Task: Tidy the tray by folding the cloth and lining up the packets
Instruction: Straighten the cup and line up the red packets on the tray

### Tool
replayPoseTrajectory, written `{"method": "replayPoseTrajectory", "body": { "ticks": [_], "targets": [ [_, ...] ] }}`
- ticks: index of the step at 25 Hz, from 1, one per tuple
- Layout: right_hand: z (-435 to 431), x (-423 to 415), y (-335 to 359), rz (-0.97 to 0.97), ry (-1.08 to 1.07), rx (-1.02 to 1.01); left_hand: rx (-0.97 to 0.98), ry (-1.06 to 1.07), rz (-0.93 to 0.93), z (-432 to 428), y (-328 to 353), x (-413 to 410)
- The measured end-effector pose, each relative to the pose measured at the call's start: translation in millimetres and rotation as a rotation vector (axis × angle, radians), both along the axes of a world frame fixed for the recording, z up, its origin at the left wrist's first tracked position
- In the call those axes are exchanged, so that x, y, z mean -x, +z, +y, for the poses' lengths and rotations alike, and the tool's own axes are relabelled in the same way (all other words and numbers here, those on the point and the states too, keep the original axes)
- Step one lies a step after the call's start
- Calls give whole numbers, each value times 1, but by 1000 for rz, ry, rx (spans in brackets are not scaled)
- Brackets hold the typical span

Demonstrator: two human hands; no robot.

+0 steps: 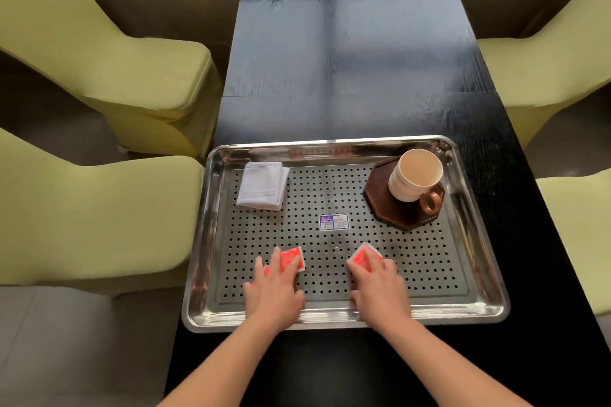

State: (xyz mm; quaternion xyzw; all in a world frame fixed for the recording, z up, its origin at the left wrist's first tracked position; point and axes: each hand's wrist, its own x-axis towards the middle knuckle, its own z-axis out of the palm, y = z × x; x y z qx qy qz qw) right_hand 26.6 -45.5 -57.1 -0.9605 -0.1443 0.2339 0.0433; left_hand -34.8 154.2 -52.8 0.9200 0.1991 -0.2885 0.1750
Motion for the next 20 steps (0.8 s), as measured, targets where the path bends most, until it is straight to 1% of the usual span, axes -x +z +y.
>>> {"method": "replayPoseTrajectory", "body": {
  "ticks": [2,4,5,7,9,10,12,14,16,18,20],
  "targets": [
    [20,4,-1,20,66,-47,30,-42,-5,-13,3,0],
    [27,4,1,48,93,-117,67,-41,-70,-12,8,3],
    [26,2,3,54,71,-165,68,-10,-120,-7,10,6],
    [15,-4,4,18,-47,-218,41,103,-189,11,11,13],
    [4,-9,5,4,-172,-179,64,209,-164,24,9,19],
    [3,-9,6,36,-194,-148,90,234,-143,25,9,21],
    [13,-1,9,101,-159,-132,134,234,-118,16,10,17],
    [27,11,9,124,-114,-199,213,263,-126,2,12,11],
    [33,18,8,165,-117,-307,331,334,-174,-8,13,9],
    [29,14,10,167,-191,-391,392,409,-240,-6,14,12],
    [22,0,10,91,-283,-420,364,442,-251,2,11,17]
  ]
}}
